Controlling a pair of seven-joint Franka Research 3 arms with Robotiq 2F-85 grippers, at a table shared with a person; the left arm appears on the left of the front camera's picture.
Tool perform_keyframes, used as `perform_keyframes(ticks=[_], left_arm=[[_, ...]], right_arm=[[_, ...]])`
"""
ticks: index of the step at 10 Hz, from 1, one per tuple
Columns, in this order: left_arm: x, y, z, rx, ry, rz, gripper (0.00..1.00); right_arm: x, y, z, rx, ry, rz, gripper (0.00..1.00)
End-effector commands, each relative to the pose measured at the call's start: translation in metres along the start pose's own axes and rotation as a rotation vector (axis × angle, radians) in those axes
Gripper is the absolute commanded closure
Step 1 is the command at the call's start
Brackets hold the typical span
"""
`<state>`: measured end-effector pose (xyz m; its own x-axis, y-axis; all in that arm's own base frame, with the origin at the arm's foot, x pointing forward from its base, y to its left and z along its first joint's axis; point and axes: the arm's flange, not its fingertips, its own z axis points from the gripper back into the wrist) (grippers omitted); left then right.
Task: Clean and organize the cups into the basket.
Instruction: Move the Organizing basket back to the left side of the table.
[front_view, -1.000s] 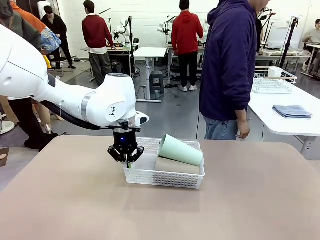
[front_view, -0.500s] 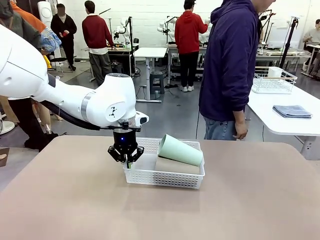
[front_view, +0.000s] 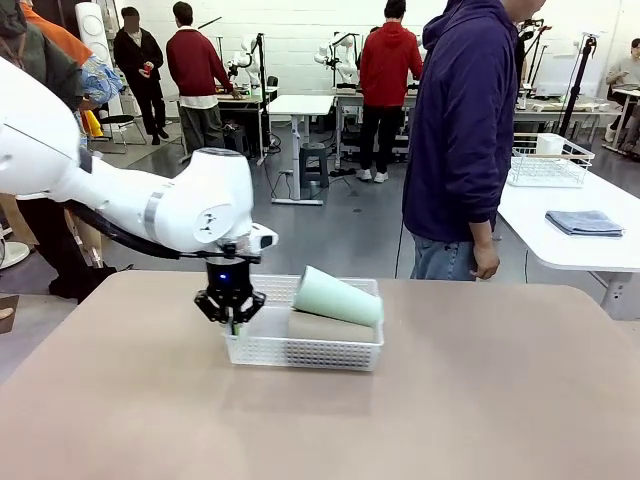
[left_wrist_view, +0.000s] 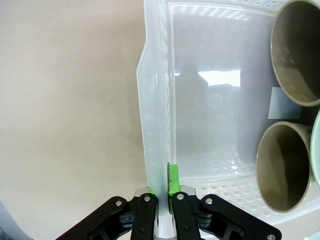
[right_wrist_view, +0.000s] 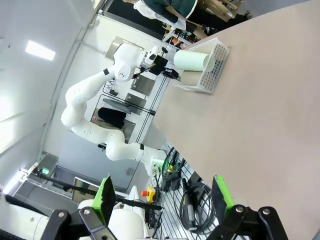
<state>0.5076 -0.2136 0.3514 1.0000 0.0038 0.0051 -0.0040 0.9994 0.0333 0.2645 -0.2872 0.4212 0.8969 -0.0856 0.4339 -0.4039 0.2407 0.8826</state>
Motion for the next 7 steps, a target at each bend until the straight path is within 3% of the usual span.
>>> perform_keyframes(ticks=[1, 2, 7], left_arm=[[-0.005, 0.059, 0.008, 0.047, 0.016, -0.028, 0.95], [-0.01, 0.084, 0.013, 0.088, 0.009, -0.043, 0.95], [-0.01, 0.202, 0.007, 0.03, -0.015, 0.059, 0.95]], right_arm=[[0.003, 0.001, 0.0, 0.003, 0.002, 0.008, 0.0], [0.003, 0.001, 0.0, 0.003, 0.002, 0.008, 0.0], [0.003, 0.001, 0.0, 0.003, 0.002, 0.008, 0.0]])
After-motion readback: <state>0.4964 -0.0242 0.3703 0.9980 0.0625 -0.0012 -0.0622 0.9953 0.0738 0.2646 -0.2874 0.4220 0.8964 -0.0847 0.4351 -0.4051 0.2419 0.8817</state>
